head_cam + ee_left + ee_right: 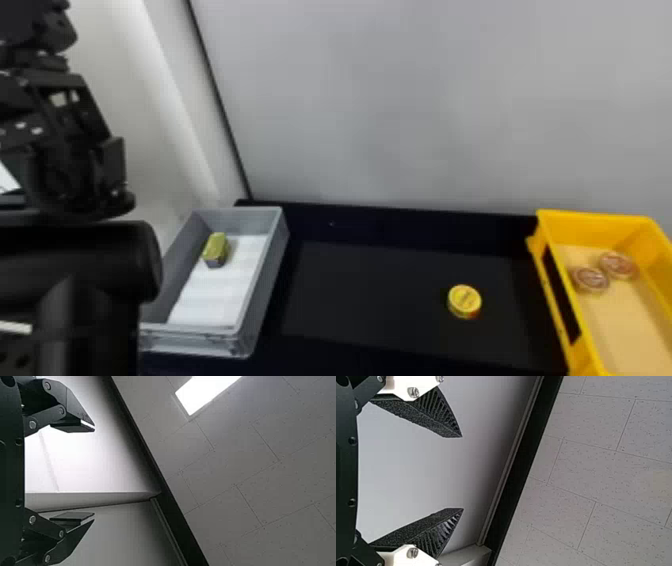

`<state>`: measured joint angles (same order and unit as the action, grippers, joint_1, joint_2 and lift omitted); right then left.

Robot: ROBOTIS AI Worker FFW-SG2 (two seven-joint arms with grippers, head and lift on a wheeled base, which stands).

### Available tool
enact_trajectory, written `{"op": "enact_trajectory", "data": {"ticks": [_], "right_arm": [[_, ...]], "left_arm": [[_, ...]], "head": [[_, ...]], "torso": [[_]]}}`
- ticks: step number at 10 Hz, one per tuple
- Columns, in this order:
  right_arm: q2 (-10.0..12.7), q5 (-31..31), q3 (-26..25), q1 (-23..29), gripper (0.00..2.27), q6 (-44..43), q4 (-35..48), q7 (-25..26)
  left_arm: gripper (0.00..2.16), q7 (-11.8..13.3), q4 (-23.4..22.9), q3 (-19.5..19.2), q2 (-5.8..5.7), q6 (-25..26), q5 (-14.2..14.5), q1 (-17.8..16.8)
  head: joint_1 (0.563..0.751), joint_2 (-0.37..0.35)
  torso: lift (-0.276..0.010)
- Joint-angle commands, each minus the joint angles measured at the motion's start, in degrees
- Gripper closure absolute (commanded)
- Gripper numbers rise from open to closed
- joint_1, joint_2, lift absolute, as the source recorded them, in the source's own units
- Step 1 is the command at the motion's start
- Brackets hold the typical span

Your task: Pick up the round yellow can and place it in the yellow rectangular box

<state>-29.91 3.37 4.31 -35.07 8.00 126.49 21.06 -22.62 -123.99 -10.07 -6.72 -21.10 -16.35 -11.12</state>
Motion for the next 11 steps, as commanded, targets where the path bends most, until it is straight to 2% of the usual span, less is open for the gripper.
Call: {"op": "enact_trajectory", "data": {"ticks": [1, 4, 5, 6, 7, 8, 9, 10, 11], "right_arm": [[0.0, 0.0, 0.0, 0.4, 0.14, 0.1, -0.1, 0.1], [0.1, 0.0, 0.0, 0.5, 0.14, -0.1, -0.2, 0.2], [0.1, 0.0, -0.1, 0.4, 0.14, -0.2, -0.1, -0.1], [0.1, 0.0, -1.1, 0.4, 0.14, -0.4, 0.2, -0.1], [-0.1, 0.0, -1.5, -0.1, 0.14, 0.1, 0.6, -0.4], [-0.7, -0.1, -1.5, 0.1, 0.14, 0.7, 1.0, 0.1], [-0.3, -0.4, -2.2, 1.3, 0.14, 1.1, 1.3, 0.9], [-0.5, -0.4, -2.9, 1.7, 0.14, 3.0, 2.4, 0.4], [-0.8, -0.4, -3.1, 1.4, 0.15, 3.6, 2.5, -0.1]], "left_arm": [[0.45, 0.0, 0.2, 0.3, -0.22, 0.2, 0.0, 0.0], [0.45, 0.0, 0.2, 0.7, -0.49, 0.3, 0.0, -0.3], [0.45, -0.4, 0.2, 0.6, -0.49, 0.4, -1.2, -0.6], [0.45, 2.0, -0.7, -1.5, -1.98, 0.3, -2.7, -1.4], [0.45, 5.6, -4.8, -9.7, -6.47, 2.3, -6.5, -1.1], [0.45, 6.4, -11.3, -16.8, -16.84, 13.4, -4.3, 2.9], [0.45, 5.1, -11.8, -19.8, -22.73, 16.0, -1.1, 5.5], [0.45, 9.6, -11.2, -22.6, -22.73, 17.1, 0.0, 4.5], [0.45, 10.7, -10.3, -23.9, -22.56, 16.2, 0.5, 3.1]], "head": [[0.640, 0.167], [0.640, 0.167], [0.640, 0.167], [0.640, 0.167], [0.640, 0.167], [0.640, 0.167], [0.640, 0.167], [0.640, 0.167], [0.640, 0.167]], "torso": [[0.000], [0.000], [0.000], [0.000], [0.000], [0.000], [0.000], [0.000], [0.000]]}}
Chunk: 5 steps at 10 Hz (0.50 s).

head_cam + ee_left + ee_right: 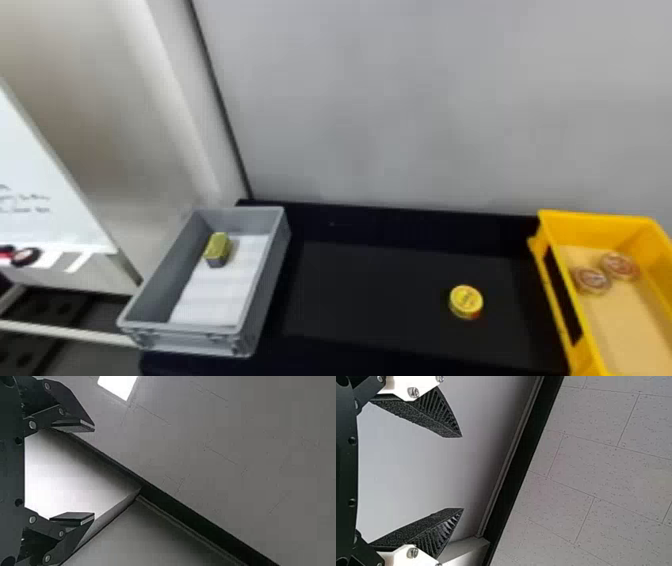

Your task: Pick up the round yellow can and place it in the yellow rectangular box

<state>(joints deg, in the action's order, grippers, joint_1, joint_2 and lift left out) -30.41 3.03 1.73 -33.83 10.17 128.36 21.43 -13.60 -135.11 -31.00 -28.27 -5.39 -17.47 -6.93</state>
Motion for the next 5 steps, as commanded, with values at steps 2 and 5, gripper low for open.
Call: {"op": "enact_trajectory", "data": {"ticks": [2, 5], "right_arm": [[-0.6, 0.3, -0.9, 0.0, 0.15, 3.3, 0.9, -1.0], [-0.6, 0.6, -1.6, 0.8, 0.15, 7.0, 1.5, -0.9]], "left_arm": [[0.45, 0.9, 2.2, -3.5, -2.94, 1.2, 4.6, -2.1], [0.45, 0.9, 1.9, -3.3, -4.00, 1.2, 4.5, -2.7]], "head": [[0.640, 0.167], [0.640, 0.167]], "torso": [[0.000], [0.000]]}}
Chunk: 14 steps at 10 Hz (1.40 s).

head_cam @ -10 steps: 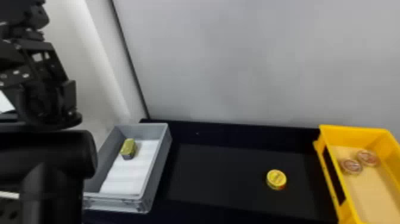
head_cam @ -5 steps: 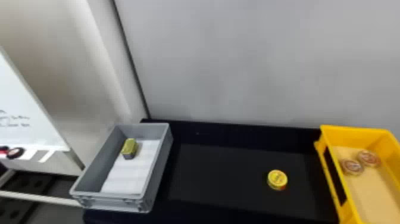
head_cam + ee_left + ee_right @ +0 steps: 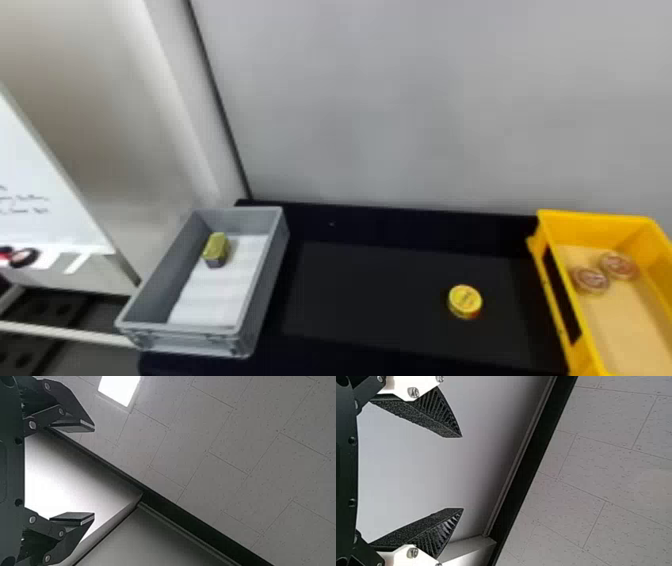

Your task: Pick up the round yellow can and place it in the yellow rectangular box

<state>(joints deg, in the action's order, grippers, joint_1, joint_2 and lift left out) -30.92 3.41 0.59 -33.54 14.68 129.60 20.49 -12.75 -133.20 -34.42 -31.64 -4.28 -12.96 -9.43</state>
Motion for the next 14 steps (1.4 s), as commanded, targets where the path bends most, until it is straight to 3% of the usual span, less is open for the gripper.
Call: {"op": "enact_trajectory", "data": {"ticks": [1, 4, 5, 6, 7, 9, 12, 14], "right_arm": [[0.2, 3.4, -2.5, 2.0, 0.15, 7.2, 0.0, 1.2], [3.6, 15.9, -9.1, 3.7, 0.15, 17.1, -9.6, 1.6], [4.6, 22.1, -12.2, 3.1, 0.15, 25.0, -13.5, 1.2], [5.6, 23.7, -14.3, 1.3, 0.15, 34.0, -17.4, -2.0], [5.3, 23.8, -14.1, -0.9, 0.15, 41.4, -25.3, -11.1], [2.8, 23.6, -7.3, -0.7, 0.15, 43.3, -37.5, -21.1], [7.7, 10.0, 0.6, 0.1, 0.15, 42.7, -52.1, -39.0], [14.3, -11.1, 4.3, 0.2, 0.15, 40.7, -59.0, -58.2]], "left_arm": [[0.45, 0.0, -0.1, 0.4, -1.42, 0.1, 0.0, -0.5], [0.45, 0.0, 0.5, 2.5, -2.65, 0.3, 0.0, -2.7], [0.45, 0.0, 0.9, 4.0, -2.74, 0.3, 0.0, -3.8], [0.45, 0.0, 1.1, 5.0, -3.27, 0.3, -0.1, -4.6], [0.45, 0.0, 1.5, 5.1, -3.44, 0.3, -0.1, -4.8], [0.45, -0.1, 2.3, 6.9, -3.44, 0.0, -0.1, -6.0], [0.45, -0.3, 3.4, 9.4, -3.18, -0.7, -0.4, -7.7], [0.45, -0.3, 3.7, 10.5, -2.83, -1.2, -0.7, -8.5]], "head": [[0.640, 0.167], [0.640, 0.167], [0.640, 0.167], [0.640, 0.167], [0.640, 0.167], [0.640, 0.167], [0.640, 0.167], [0.640, 0.167]], "torso": [[0.000], [0.000], [0.000], [0.000], [0.000], [0.000], [0.000], [0.000]]}}
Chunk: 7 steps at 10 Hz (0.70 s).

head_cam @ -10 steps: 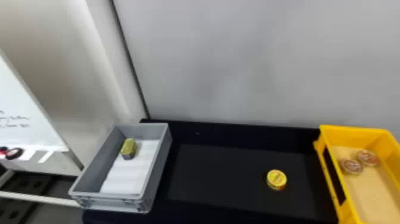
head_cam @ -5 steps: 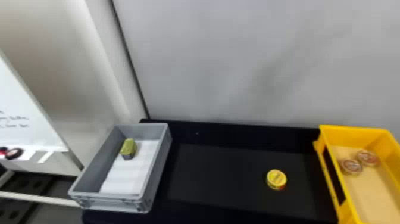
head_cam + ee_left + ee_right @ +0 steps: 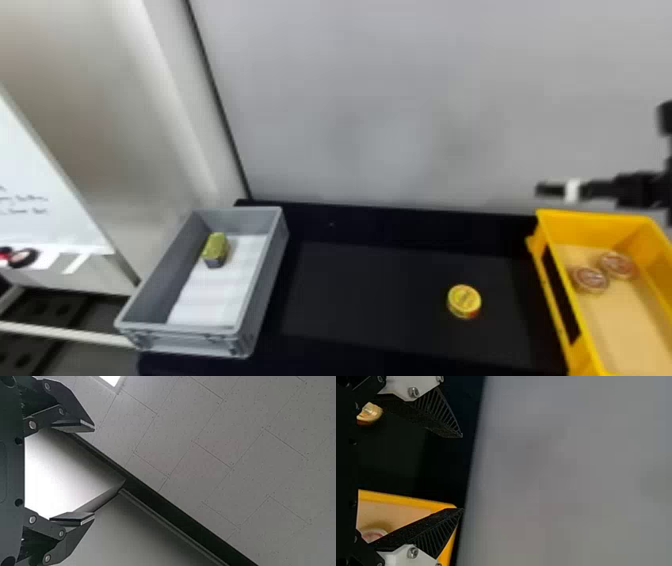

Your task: Pick up the round yellow can and place it in the yellow rectangular box

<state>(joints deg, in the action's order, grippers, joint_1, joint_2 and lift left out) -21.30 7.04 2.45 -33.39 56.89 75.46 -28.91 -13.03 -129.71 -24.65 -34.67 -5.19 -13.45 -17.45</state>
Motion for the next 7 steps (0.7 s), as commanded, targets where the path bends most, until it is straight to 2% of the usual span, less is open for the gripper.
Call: {"op": "enact_trajectory", "data": {"ticks": [1, 3, 6, 7], "right_arm": [[7.2, -20.4, 4.5, 1.1, 0.15, -4.7, -6.8, -13.1], [10.0, -20.9, 4.6, 2.5, 0.15, -7.4, -11.1, -13.2], [11.2, -21.5, 5.1, 2.1, 0.15, -14.7, -20.3, -12.1], [11.9, -21.5, 4.6, 2.0, 0.15, -17.7, -22.8, -10.3]], "left_arm": [[0.45, 0.0, 0.3, 0.8, 0.37, -0.4, -0.2, -0.5], [0.45, 0.0, 0.3, 0.9, 0.37, -0.6, -0.3, -0.6], [0.45, -0.1, 1.0, 2.3, 0.90, -1.0, -0.5, -1.4], [0.45, -0.1, 1.0, 2.5, 0.90, -1.3, -0.6, -1.5]], "head": [[0.640, 0.167], [0.640, 0.167], [0.640, 0.167], [0.640, 0.167]], "torso": [[0.000], [0.000], [0.000], [0.000]]}}
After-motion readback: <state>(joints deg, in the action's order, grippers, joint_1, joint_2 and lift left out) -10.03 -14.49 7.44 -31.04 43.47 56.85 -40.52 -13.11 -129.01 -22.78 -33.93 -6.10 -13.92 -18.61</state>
